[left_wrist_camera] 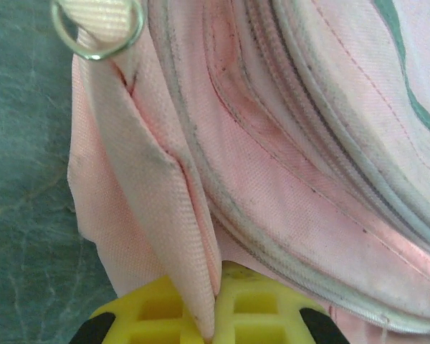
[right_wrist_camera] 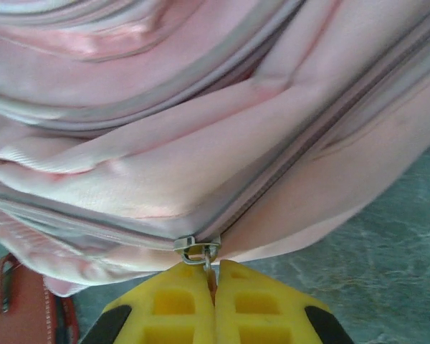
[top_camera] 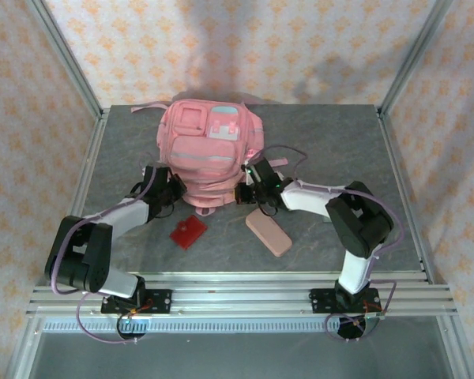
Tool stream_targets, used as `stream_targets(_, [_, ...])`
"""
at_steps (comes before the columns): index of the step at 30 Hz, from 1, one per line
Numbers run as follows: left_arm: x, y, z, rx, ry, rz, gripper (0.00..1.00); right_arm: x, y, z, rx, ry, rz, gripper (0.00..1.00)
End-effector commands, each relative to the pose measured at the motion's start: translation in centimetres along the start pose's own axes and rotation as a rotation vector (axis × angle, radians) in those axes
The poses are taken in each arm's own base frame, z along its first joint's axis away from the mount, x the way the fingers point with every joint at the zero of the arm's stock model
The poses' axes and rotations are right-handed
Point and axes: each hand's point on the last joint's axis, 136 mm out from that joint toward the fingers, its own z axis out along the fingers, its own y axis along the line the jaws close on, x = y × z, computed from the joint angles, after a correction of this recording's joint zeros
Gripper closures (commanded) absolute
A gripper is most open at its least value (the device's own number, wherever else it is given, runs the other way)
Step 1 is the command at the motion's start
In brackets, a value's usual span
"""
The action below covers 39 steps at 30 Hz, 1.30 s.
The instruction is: Pack the student bag
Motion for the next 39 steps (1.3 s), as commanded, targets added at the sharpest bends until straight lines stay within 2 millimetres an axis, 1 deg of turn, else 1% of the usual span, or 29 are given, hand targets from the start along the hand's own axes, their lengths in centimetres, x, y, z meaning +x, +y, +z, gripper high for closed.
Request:
stream_targets(1, [-5.2,-0.8,-0.3,-0.032,-0.149,0.053,1.0,2.6,-2.3,-0.5,0.137,0.075,0.024,1.0])
stream_targets(3, [-5.6,-1.4,0.1,-0.021,-0.143,0.066,1.0,2.8,-1.0,-0.5,0.116,0.078,0.008,1.0])
stream_targets(7, [-6.8,-1.8,0.6,-0.049,-0.153,0.1,1.0,3.3,1.6,-0.3,0.057,0.084,-0.007,1.0])
stream_targets(10, [-8.8,-1.8,0.9,-0.074,-0.18,0.097,1.0,3.4,3.7,0.4,0.013,0.091,-0.023,1.0])
stream_targets(13, [-10.9,-1.9,1.2,-0.081,-0.193,0.115,1.0,2.5,5.9,1.4,-0.042,0.085,-0.027,1.0])
stream_targets(14, [-11.7,-2.3,1.2,-0.079,-0.204,0.118,1.0,2.1,6.5,1.7,-0.063,0.081,-0.025,1.0])
stream_targets(16, [-12.8,-2.7,1.0,-0.079,-0.214,0.122,0.83,1.2,7.5,2.5,-0.096,0.07,-0.013,1.0])
stream_targets(17, [-13.2,-2.9,0.8,-0.078,-0.216,0.123,0.73,0.8,8.1,2.8,-0.113,0.065,-0.009,1.0])
stream_targets(18, [-13.2,-3.2,0.6,-0.073,-0.212,0.128,0.63,0.4,8.6,3.1,-0.127,0.065,-0.009,1.0])
stream_targets(19, [-13.1,-3.3,0.4,-0.066,-0.207,0.127,0.57,0.1,8.9,3.4,-0.134,0.063,-0.008,1.0])
stream_targets(21, [-12.2,-3.4,-0.2,-0.042,-0.188,0.118,0.51,-0.3,9.3,3.8,-0.147,0.062,-0.006,1.0])
stream_targets(23, [-10.7,-3.0,-0.8,-0.021,-0.159,0.098,0.47,-0.5,9.6,3.9,-0.162,0.059,-0.005,1.0])
stream_targets(25, [-8.3,-2.9,-1.3,0.017,-0.123,0.067,0.44,-0.6,9.9,3.9,-0.174,0.055,-0.004,1.0])
stream_targets(28, [-4.0,-3.2,-1.8,0.051,-0.069,0.059,0.39,-0.5,10.1,3.7,-0.187,0.055,-0.01,1.0])
stream_targets(30, [-1.9,-3.1,-2.0,0.058,-0.049,0.037,0.38,-0.6,10.2,3.6,-0.19,0.054,-0.015,1.0])
stream_targets(32, [-0.1,-3.7,-1.9,0.096,-0.034,0.009,0.36,-0.5,10.1,3.5,-0.188,0.053,-0.021,1.0])
stream_targets(34, [1.2,-4.2,-1.7,0.106,-0.021,0.0,0.35,-0.4,10.0,3.5,-0.183,0.056,-0.026,1.0])
stream_targets(37, [2.3,-4.6,-0.8,0.088,-0.011,0.006,0.32,-0.2,9.9,3.5,-0.184,0.061,-0.027,1.0])
stream_targets(39, [2.7,-5.0,0.0,0.079,-0.005,0.008,0.32,-0.2,9.9,3.4,-0.184,0.059,-0.027,1.0])
